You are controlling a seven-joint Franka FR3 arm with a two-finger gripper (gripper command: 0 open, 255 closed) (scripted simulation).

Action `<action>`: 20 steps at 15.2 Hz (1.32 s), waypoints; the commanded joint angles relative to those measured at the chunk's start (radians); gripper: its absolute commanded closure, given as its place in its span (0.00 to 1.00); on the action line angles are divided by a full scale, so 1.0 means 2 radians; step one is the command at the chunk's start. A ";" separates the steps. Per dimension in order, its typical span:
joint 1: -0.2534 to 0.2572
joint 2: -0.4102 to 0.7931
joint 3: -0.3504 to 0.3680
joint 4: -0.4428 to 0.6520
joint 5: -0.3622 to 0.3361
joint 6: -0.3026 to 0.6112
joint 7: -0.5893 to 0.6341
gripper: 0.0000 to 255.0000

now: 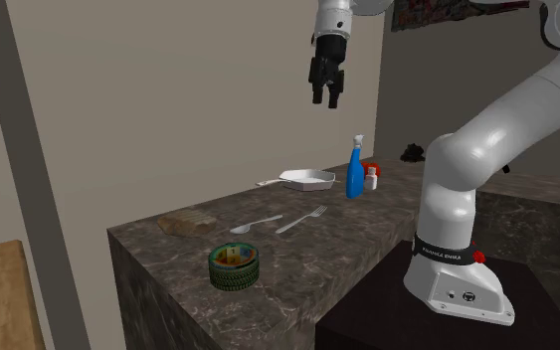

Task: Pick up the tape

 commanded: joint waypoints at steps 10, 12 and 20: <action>0.027 0.031 0.090 -0.082 0.041 0.123 0.070 0.00; 0.033 0.047 0.111 -0.093 0.048 0.152 0.087 0.00; 0.046 0.144 0.199 -0.111 0.064 0.274 0.156 0.00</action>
